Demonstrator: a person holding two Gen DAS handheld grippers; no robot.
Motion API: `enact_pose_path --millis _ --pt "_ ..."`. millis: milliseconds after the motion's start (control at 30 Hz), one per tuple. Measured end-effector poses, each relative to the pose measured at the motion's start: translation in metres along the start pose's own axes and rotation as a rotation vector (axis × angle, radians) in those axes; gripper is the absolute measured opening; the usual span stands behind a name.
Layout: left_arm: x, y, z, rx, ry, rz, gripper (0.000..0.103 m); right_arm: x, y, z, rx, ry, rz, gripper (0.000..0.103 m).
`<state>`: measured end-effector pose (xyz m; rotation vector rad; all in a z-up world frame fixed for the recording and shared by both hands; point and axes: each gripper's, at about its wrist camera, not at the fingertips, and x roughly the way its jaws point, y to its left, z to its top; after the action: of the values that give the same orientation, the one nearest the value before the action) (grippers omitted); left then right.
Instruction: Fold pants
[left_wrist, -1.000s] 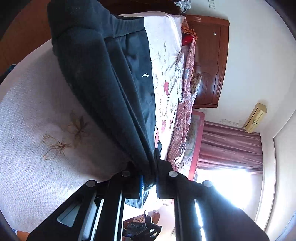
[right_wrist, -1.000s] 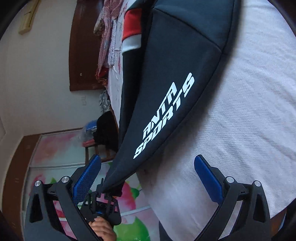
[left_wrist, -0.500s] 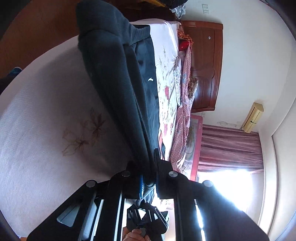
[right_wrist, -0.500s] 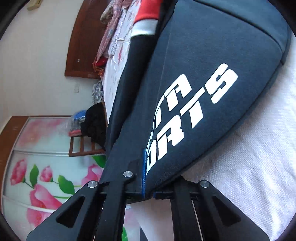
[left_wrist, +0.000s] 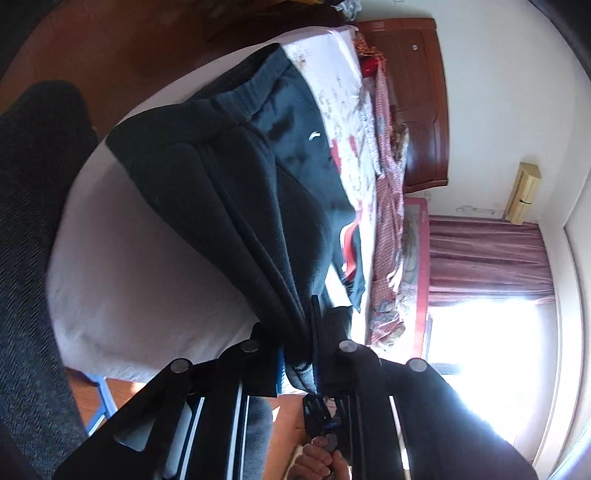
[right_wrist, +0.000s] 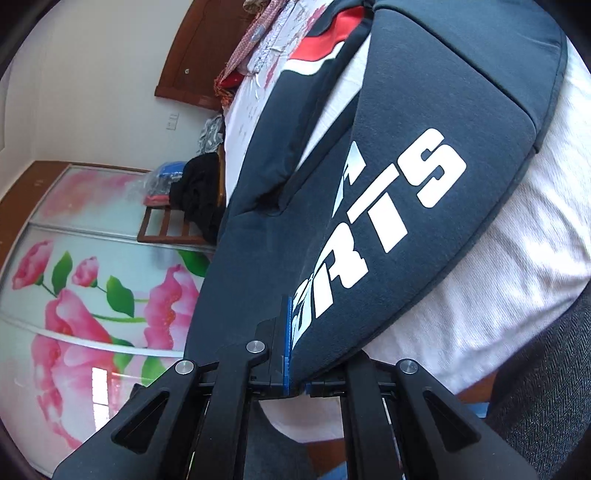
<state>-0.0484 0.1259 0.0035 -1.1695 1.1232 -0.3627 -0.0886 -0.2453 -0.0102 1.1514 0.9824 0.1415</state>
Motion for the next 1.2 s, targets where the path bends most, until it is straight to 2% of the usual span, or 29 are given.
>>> enact_pose_path --millis 33,67,100,133,167,200,267,300,333,467,533,600,633,733,767,867,933,1000,1033,1133,1200 --pt "0.000 0.009 -0.002 -0.010 -0.004 0.086 0.021 0.006 -0.006 -0.003 -0.018 0.022 -0.032 0.006" --pt "0.002 0.019 -0.002 -0.042 0.000 0.156 0.023 0.013 -0.012 -0.005 -0.032 0.045 -0.092 0.020" --pt "0.004 0.029 -0.002 -0.086 0.021 0.181 0.032 0.019 -0.019 -0.007 -0.029 0.074 -0.131 0.040" --pt "0.007 0.036 -0.003 -0.113 0.048 0.200 0.044 0.021 -0.024 -0.010 -0.017 0.089 -0.132 0.043" --pt "0.008 0.037 -0.004 -0.115 0.062 0.227 0.048 0.017 -0.027 -0.011 -0.015 0.085 -0.107 0.043" --pt "0.006 0.033 -0.005 -0.087 0.051 0.226 0.051 0.009 -0.027 -0.012 -0.031 0.068 -0.082 0.043" --pt "0.008 0.013 -0.008 0.041 0.042 0.241 0.069 -0.017 -0.026 -0.006 -0.066 0.009 -0.071 0.043" --pt "0.010 0.000 -0.011 0.111 0.042 0.256 0.090 -0.032 -0.030 -0.001 -0.070 -0.026 -0.069 0.043" --pt "0.014 -0.012 -0.014 0.177 0.043 0.264 0.100 -0.049 -0.035 0.009 -0.061 -0.073 -0.075 0.043" --pt "0.045 -0.056 -0.027 0.450 0.128 0.265 0.101 -0.129 -0.071 0.064 0.037 -0.370 -0.205 0.043" --pt "0.059 -0.067 -0.033 0.517 0.179 0.260 0.101 -0.162 -0.091 0.098 0.106 -0.495 -0.290 0.043" --pt "0.066 -0.072 -0.035 0.535 0.215 0.263 0.101 -0.184 -0.107 0.131 0.133 -0.582 -0.417 0.043" --pt "0.069 -0.072 -0.034 0.535 0.224 0.273 0.101 -0.191 -0.116 0.147 0.152 -0.602 -0.467 0.043" --pt "0.063 -0.063 -0.037 0.520 0.217 0.311 0.101 -0.200 -0.139 0.184 0.217 -0.631 -0.533 0.043" --pt "0.053 -0.059 -0.042 0.509 0.209 0.324 0.101 -0.197 -0.141 0.195 0.218 -0.628 -0.543 0.043" --pt "0.057 -0.057 -0.042 0.471 0.179 0.355 0.101 -0.183 -0.146 0.219 0.211 -0.603 -0.642 0.043" --pt "0.060 -0.055 -0.040 0.457 0.166 0.374 0.101 -0.173 -0.147 0.227 0.222 -0.614 -0.674 0.042" --pt "0.067 -0.052 -0.038 0.454 0.161 0.389 0.101 -0.163 -0.138 0.234 0.160 -0.596 -0.735 0.014" --pt "0.069 -0.051 -0.038 0.451 0.163 0.394 0.101 -0.159 -0.133 0.236 0.113 -0.582 -0.756 0.008" --pt "0.076 -0.052 -0.039 0.447 0.174 0.403 0.101 -0.158 -0.101 0.232 -0.048 -0.607 -0.790 0.006" --pt "0.076 -0.054 -0.040 0.446 0.166 0.400 0.101 -0.178 -0.084 0.222 -0.103 -0.678 -0.785 0.006"
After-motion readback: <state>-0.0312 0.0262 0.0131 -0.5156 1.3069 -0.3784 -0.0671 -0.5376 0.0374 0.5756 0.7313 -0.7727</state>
